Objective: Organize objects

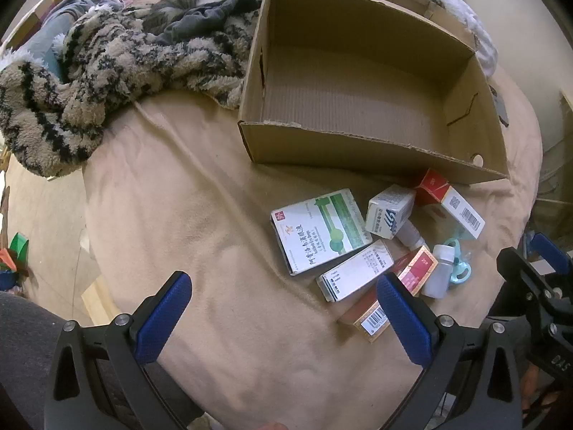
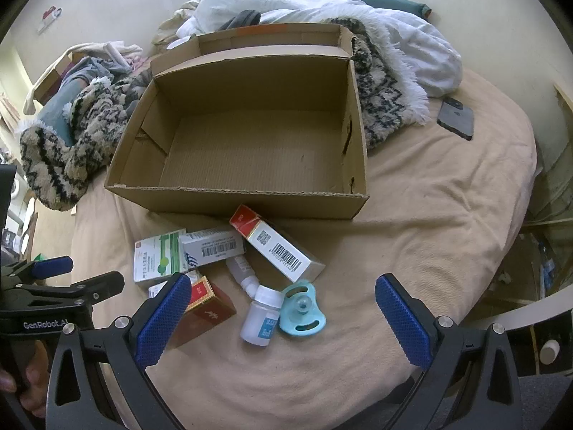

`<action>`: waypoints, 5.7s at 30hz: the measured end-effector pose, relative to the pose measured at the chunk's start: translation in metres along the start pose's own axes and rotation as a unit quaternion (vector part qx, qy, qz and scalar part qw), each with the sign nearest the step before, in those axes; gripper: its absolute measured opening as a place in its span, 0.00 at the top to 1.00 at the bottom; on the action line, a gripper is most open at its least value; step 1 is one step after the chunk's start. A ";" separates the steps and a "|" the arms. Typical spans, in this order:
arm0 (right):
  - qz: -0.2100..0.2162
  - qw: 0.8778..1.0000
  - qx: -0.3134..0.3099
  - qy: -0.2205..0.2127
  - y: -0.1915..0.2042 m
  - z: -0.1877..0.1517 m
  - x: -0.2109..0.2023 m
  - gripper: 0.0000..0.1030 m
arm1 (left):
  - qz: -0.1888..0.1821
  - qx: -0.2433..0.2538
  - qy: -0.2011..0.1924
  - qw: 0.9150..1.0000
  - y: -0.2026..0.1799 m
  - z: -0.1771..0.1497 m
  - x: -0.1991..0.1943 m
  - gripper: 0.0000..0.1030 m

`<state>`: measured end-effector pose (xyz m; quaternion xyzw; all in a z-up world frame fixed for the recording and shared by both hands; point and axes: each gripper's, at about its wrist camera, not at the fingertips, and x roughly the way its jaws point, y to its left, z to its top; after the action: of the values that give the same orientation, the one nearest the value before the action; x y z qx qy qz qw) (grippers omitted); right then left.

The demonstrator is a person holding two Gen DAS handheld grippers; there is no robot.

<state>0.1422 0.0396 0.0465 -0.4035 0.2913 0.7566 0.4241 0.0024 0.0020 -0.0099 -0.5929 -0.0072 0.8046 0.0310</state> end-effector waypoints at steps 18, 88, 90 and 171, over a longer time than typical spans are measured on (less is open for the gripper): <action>0.001 1.000 -0.006 0.002 0.003 -0.001 0.001 0.00 | -0.003 0.006 0.003 1.000 0.000 -0.002 0.003 0.00; 0.002 1.000 -0.005 0.001 0.001 0.001 -0.001 0.00 | -0.033 0.020 0.007 0.999 0.002 0.002 0.001 0.00; 0.002 1.000 -0.005 0.002 0.001 0.001 0.000 0.00 | -0.033 0.020 0.007 0.999 0.002 0.002 0.001 0.00; 0.149 0.989 0.012 -0.002 -0.024 0.047 -0.016 0.09 | -0.021 -0.035 0.166 0.985 -0.033 0.051 0.102 0.00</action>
<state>0.1510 0.0817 0.0816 -0.3489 0.3564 0.8085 0.3123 -0.0752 0.0420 -0.0906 -0.7190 -0.0426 0.6931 0.0278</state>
